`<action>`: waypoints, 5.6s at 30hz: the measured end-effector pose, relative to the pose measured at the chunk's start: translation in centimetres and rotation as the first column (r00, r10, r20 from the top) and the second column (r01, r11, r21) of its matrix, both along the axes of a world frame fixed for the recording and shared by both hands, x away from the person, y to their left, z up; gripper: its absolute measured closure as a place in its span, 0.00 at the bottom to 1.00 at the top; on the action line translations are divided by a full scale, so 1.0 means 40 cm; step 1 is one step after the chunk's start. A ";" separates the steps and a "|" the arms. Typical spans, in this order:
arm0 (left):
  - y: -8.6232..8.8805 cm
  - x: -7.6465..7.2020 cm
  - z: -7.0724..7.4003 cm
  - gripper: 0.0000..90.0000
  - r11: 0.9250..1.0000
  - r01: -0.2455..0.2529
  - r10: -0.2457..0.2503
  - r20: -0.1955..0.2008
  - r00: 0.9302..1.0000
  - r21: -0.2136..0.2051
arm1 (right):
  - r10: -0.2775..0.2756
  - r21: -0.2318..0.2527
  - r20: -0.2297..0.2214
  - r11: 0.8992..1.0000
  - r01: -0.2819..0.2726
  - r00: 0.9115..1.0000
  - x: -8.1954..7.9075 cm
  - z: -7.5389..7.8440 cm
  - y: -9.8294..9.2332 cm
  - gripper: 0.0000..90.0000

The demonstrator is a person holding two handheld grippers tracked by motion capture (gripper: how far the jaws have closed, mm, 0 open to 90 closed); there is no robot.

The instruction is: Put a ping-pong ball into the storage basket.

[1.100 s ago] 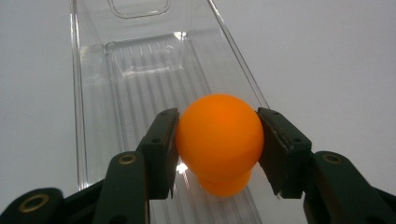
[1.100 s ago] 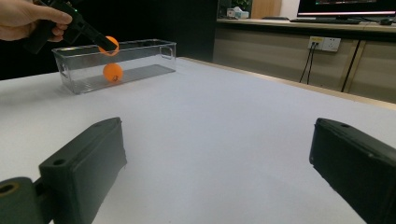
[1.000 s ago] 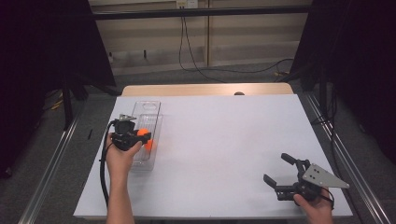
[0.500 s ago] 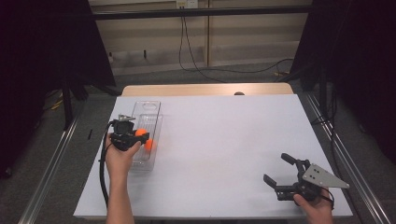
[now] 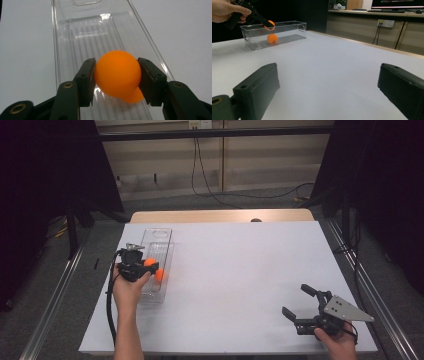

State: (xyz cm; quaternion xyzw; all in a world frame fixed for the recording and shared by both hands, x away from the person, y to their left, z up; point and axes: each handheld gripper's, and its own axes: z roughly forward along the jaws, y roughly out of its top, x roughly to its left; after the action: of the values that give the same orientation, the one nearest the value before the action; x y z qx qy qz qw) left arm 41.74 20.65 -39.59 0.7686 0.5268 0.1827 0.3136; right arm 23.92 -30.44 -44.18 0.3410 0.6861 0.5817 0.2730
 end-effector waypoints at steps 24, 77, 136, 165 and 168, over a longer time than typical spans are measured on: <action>0.001 -0.002 0.008 0.50 1.000 -0.016 0.016 0.040 0.999 -0.002 | -0.003 -0.004 -0.004 1.000 0.003 1.000 0.002 0.000 0.000 0.03; -0.005 -0.102 0.037 0.03 0.971 0.147 -0.099 0.245 0.965 -0.190 | -0.021 0.002 -0.001 1.000 0.021 1.000 -0.006 0.001 -0.007 0.04; 0.033 -0.216 -0.029 0.03 0.921 0.256 -0.118 0.414 0.903 -0.294 | -0.013 0.000 0.001 1.000 0.013 1.000 -0.006 0.001 -0.004 0.04; 0.072 -0.234 -0.056 0.03 0.915 0.243 -0.090 0.423 0.902 -0.323 | -0.012 -0.003 0.000 1.000 0.012 1.000 -0.006 0.000 -0.002 0.04; 0.072 -0.235 -0.058 0.03 0.915 0.245 -0.092 0.425 0.901 -0.321 | -0.012 -0.002 0.001 1.000 0.012 1.000 -0.006 0.000 -0.002 0.04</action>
State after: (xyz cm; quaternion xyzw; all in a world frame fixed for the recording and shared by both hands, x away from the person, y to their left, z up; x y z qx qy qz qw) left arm 32.34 23.53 -41.90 0.6857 0.4064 0.2062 0.5676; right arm 23.69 -30.53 -44.19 0.3447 0.6846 0.5793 0.2774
